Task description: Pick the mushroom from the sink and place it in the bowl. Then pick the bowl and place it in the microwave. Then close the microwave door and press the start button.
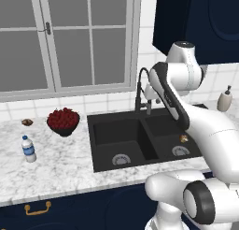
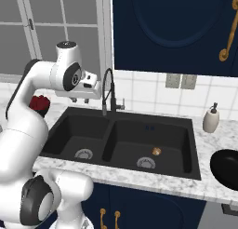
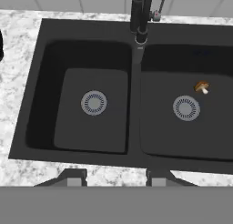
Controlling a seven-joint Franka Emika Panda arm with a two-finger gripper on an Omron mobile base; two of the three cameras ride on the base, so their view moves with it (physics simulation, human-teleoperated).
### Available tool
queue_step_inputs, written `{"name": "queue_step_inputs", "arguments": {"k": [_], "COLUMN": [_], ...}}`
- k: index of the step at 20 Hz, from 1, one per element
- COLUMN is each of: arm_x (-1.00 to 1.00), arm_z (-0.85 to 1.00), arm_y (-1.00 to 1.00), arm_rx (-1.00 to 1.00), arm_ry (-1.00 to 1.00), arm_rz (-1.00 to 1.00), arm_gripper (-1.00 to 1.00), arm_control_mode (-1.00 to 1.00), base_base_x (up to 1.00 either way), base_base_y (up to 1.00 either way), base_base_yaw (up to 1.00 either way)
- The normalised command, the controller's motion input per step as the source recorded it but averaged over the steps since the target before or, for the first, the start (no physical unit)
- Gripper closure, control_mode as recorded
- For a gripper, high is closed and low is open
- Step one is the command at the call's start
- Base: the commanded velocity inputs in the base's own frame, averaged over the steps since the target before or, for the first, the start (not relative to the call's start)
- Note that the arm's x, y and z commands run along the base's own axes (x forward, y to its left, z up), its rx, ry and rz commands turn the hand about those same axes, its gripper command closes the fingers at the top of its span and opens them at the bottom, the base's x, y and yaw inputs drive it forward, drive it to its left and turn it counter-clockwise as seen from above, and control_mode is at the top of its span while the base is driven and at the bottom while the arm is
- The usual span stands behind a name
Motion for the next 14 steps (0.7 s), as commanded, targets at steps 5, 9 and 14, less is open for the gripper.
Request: {"name": "queue_step_inputs", "arguments": {"k": [5, 9, 14], "arm_x": [0.05, 0.36, 0.15], "arm_z": [-0.21, -0.35, -0.57], "arm_y": [-0.6, -1.0, -0.79], "arm_rx": [0.07, 0.15, 0.01], "arm_ry": [-0.05, 0.03, 0.12], "arm_rz": [0.0, 0.0, -0.07], "arm_gripper": [-1.0, -1.0, -1.0], "arm_control_mode": [-1.0, -1.0, -1.0], "base_base_x": [0.0, 0.0, 0.0], "base_base_y": [0.0, 0.0, 0.0], "base_base_yaw": [0.0, 0.0, 0.0]}}
